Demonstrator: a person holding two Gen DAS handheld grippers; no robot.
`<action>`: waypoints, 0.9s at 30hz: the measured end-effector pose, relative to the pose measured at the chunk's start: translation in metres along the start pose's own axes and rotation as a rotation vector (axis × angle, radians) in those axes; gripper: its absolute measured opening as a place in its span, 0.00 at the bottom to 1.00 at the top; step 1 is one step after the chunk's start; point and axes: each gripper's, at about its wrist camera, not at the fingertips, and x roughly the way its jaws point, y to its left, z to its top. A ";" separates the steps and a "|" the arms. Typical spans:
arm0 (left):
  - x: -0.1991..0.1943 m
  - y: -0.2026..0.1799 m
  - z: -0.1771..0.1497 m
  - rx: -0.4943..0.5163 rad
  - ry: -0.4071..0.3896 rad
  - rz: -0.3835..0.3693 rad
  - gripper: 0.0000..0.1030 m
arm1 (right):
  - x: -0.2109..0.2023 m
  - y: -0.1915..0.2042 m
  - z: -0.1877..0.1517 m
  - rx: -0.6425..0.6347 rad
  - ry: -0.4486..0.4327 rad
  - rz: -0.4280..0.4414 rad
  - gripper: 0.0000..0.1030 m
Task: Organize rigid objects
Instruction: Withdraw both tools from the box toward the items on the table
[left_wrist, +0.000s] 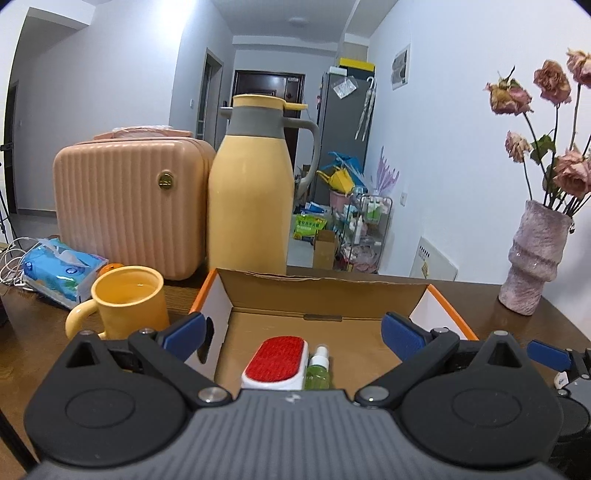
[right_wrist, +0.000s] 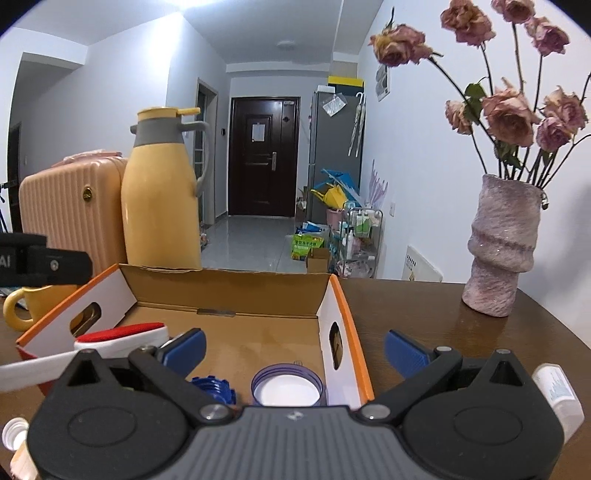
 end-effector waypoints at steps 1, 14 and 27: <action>-0.003 0.002 -0.001 -0.003 -0.005 -0.004 1.00 | -0.005 0.000 -0.001 0.000 -0.005 -0.002 1.00; -0.047 0.024 -0.033 0.034 -0.013 -0.013 1.00 | -0.067 -0.003 -0.033 0.019 -0.053 0.015 1.00; -0.081 0.034 -0.070 0.072 0.028 -0.038 1.00 | -0.113 0.001 -0.074 0.024 -0.057 0.016 1.00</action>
